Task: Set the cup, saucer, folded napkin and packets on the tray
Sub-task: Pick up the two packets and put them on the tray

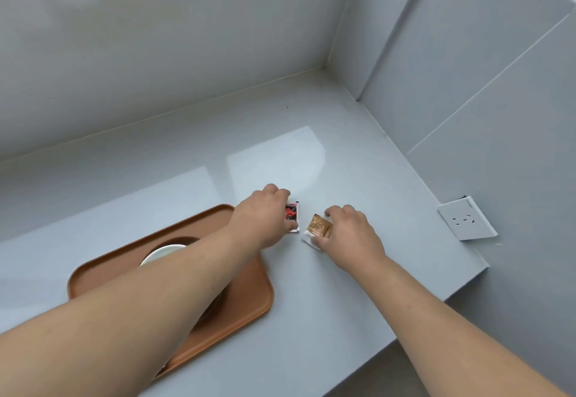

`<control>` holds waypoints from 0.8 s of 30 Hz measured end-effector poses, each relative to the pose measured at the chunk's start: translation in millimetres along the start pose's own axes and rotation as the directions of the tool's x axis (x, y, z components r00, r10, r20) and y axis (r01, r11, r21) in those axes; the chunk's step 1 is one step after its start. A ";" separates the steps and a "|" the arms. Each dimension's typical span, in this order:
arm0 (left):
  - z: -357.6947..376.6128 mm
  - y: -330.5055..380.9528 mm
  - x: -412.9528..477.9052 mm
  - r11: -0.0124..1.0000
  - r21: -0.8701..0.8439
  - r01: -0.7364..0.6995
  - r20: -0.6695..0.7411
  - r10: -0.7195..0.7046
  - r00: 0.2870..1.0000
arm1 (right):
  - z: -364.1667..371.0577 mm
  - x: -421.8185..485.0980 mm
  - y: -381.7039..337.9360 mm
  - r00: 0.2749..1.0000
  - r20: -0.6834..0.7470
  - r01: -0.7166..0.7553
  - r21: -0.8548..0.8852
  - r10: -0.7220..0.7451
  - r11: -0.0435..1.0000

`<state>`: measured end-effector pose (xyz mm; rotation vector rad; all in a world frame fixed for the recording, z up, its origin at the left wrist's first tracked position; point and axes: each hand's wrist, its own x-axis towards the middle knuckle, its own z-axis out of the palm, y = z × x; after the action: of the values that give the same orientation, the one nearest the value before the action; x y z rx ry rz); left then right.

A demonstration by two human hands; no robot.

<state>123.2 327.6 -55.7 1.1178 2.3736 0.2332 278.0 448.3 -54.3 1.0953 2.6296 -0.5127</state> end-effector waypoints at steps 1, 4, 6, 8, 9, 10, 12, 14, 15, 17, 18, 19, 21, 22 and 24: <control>1.3 0.1 3.6 1.000 0.009 0.009 -0.001 -0.009 1.000 | 1.1 0.9 0.5 1.000 0.000 0.005 0.009 -0.005 1.000; 4.7 1.0 13.6 0.998 0.056 0.016 -0.013 -0.016 1.000 | 3.2 4.7 0.8 1.000 -0.018 0.019 0.026 -0.019 0.999; 4.7 1.4 17.6 0.999 0.047 0.025 -0.023 -0.024 0.999 | 3.4 7.0 -0.1 0.999 -0.026 0.030 0.021 -0.030 0.999; 3.3 2.0 19.4 0.999 0.034 0.030 -0.029 -0.029 0.999 | 3.1 8.8 -0.7 0.999 -0.026 0.034 0.027 -0.033 0.999; 1.8 1.9 19.2 0.999 0.033 0.034 -0.026 -0.033 0.999 | 2.9 9.5 -1.2 0.999 -0.023 0.035 0.039 -0.034 0.999; -0.2 1.4 18.4 0.999 0.029 0.041 -0.017 -0.041 0.999 | 2.7 10.2 -2.0 0.999 -0.012 0.031 0.065 -0.031 0.997; -5.0 -1.5 15.1 0.998 -0.006 0.062 0.012 -0.062 0.998 | 1.8 11.9 -4.4 0.999 0.035 0.007 0.163 -0.013 0.987; -11.8 -7.6 9.5 0.994 -0.077 0.078 0.035 -0.075 0.997 | -0.2 14.4 -10.8 0.996 0.088 -0.027 0.270 0.003 0.963; -16.7 -11.5 6.0 0.990 -0.112 0.080 0.040 -0.076 0.996 | -2.1 15.9 -16.0 0.995 0.103 -0.036 0.311 0.004 0.950; -28.1 -20.8 -1.1 0.981 -0.175 0.083 0.048 -0.075 0.996 | -6.4 19.2 -29.8 0.994 0.112 -0.036 0.382 -0.007 0.924; -34.6 -26.6 -5.2 0.974 -0.208 0.087 0.051 -0.078 0.996 | -8.9 20.6 -38.6 0.994 0.113 -0.035 0.417 -0.014 0.908; -41.2 -33.5 -9.7 0.965 -0.242 0.096 0.052 -0.086 0.995 | -10.8 21.6 -48.3 0.993 0.117 -0.032 0.452 -0.024 0.892; -53.4 -47.6 -17.7 0.947 -0.298 0.118 0.053 -0.107 0.993 | -13.5 23.1 -66.8 0.989 0.139 -0.025 0.513 -0.053 0.858; -59.0 -56.0 -21.8 0.940 -0.316 0.132 0.052 -0.122 0.991 | -14.1 23.6 -76.2 0.986 0.151 -0.019 0.537 -0.074 0.843; -68.3 -73.0 -29.7 0.930 -0.332 0.157 0.051 -0.148 0.988 | -14.1 24.8 -93.0 0.979 0.168 -0.002 0.562 -0.112 0.827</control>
<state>55.2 261.5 -12.1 0.7681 2.2731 0.5423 192.7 408.8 -29.4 1.0407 2.3926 -1.3997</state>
